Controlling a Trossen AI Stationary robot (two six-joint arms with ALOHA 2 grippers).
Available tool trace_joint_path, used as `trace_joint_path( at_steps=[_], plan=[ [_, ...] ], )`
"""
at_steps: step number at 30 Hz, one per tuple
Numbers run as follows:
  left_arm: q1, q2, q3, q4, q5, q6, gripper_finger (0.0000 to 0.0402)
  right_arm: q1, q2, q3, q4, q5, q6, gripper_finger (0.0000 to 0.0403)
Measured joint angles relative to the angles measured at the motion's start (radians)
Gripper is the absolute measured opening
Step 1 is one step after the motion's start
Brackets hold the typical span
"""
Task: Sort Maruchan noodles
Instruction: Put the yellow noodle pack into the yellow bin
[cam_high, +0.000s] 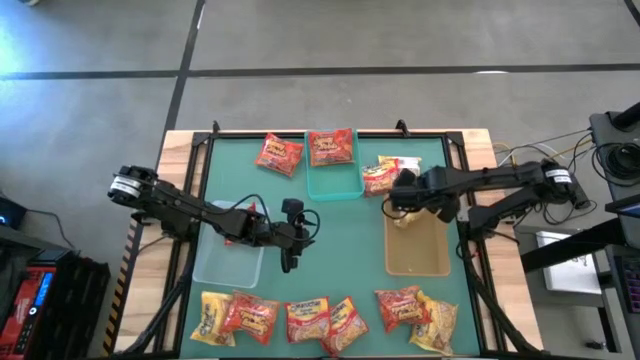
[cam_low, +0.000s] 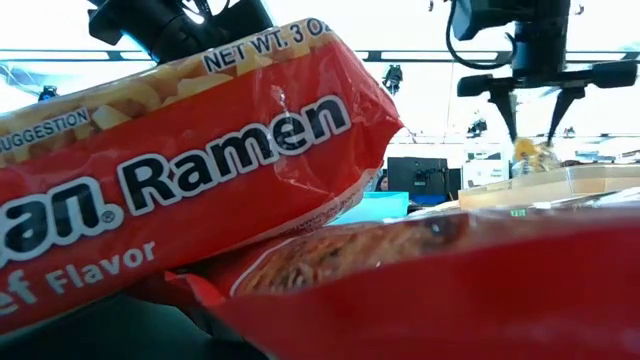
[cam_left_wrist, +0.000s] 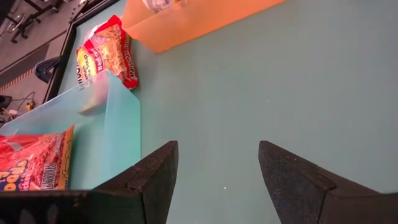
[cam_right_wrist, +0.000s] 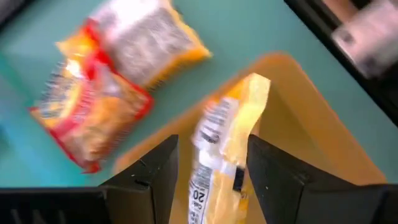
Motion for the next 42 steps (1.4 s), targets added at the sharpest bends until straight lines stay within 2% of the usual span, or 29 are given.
trace_joint_path(
  at_steps=[5,8,10,12,15,21,23,27,30,36,39,42],
  plan=[
    [0.0,0.0,0.0,0.0,0.0,-0.001,0.0207,-0.044,0.0,0.044,0.004,0.172,-0.116,0.0171],
    [0.0,0.0,0.0,0.0,0.0,-0.007,0.0207,-0.06,-0.004,0.107,0.004,0.204,-0.25,0.0171],
    [0.0,0.0,0.0,0.0,0.0,-0.008,0.0207,-0.064,-0.01,0.164,0.005,0.199,-0.407,0.0171],
    [0.0,0.0,0.0,0.0,0.0,-0.008,0.0207,-0.062,-0.012,0.226,0.011,0.157,-0.576,0.0171],
    [0.0,0.0,0.0,-0.006,0.001,-0.008,0.0207,-0.027,-0.003,0.292,0.031,-0.012,-0.717,0.0171],
    [0.002,0.0,-0.002,-0.016,0.001,-0.008,0.0207,0.137,0.076,0.273,0.005,-0.408,-0.675,0.0171],
    [0.003,0.0,-0.002,-0.017,0.001,-0.008,0.0207,0.196,0.123,0.242,-0.039,-0.463,-0.635,0.0171],
    [0.003,0.0,-0.002,-0.017,0.001,-0.02,0.0207,0.27,0.21,0.207,-0.08,-0.521,-0.659,0.0171],
    [0.005,0.0,-0.003,-0.017,0.002,-0.027,0.0207,0.309,0.285,0.189,-0.081,-0.522,-0.728,0.0171],
    [0.006,0.0,-0.004,-0.02,0.003,-0.027,0.0207,0.343,0.455,0.211,-0.098,-0.516,-1.097,0.0171],
    [0.006,0.0,-0.004,-0.025,0.003,-0.027,0.0207,0.352,0.52,0.241,-0.18,-0.51,-1.253,0.0171],
    [0.006,0.0,-0.004,-0.032,0.003,-0.027,0.0207,0.363,0.544,0.248,-0.185,-0.442,-1.341,0.0171]
  ],
)
